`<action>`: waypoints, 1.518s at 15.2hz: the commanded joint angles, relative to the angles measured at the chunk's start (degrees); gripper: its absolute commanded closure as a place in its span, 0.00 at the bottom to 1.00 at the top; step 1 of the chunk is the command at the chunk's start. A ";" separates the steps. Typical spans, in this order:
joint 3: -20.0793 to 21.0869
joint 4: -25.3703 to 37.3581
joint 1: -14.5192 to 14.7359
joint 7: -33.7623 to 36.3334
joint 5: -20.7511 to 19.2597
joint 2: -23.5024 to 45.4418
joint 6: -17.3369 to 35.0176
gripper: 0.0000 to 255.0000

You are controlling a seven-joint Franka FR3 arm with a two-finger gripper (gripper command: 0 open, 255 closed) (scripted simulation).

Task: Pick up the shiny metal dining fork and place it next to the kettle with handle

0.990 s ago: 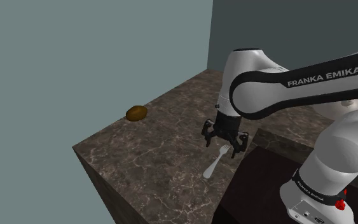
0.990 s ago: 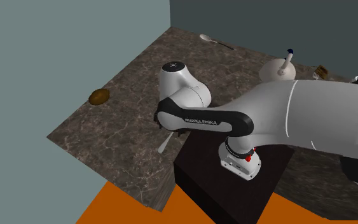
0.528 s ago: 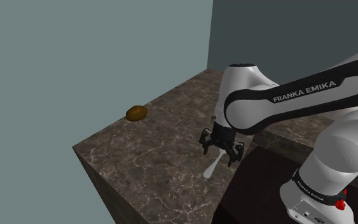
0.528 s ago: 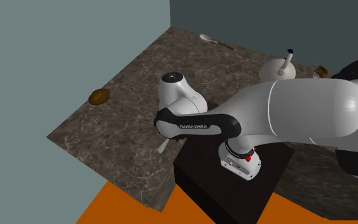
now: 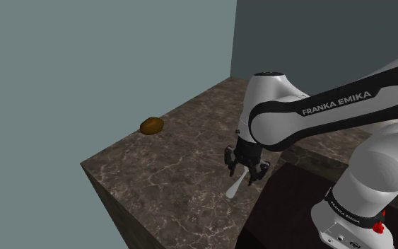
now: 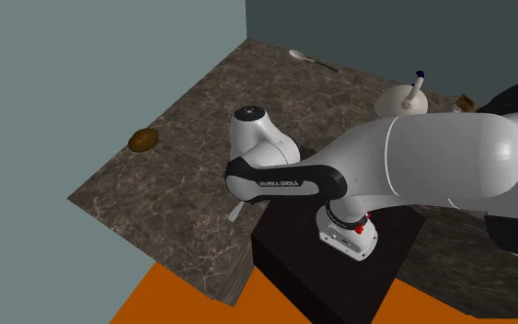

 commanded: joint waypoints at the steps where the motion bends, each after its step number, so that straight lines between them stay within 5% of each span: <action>1: 0.00 0.00 0.00 0.00 0.00 0.00 0.00 1.00; 9: 0.01 -0.01 0.00 0.00 0.01 0.01 0.01 1.00; 23: -7.90 5.16 0.62 3.18 -6.84 -9.56 -14.62 1.00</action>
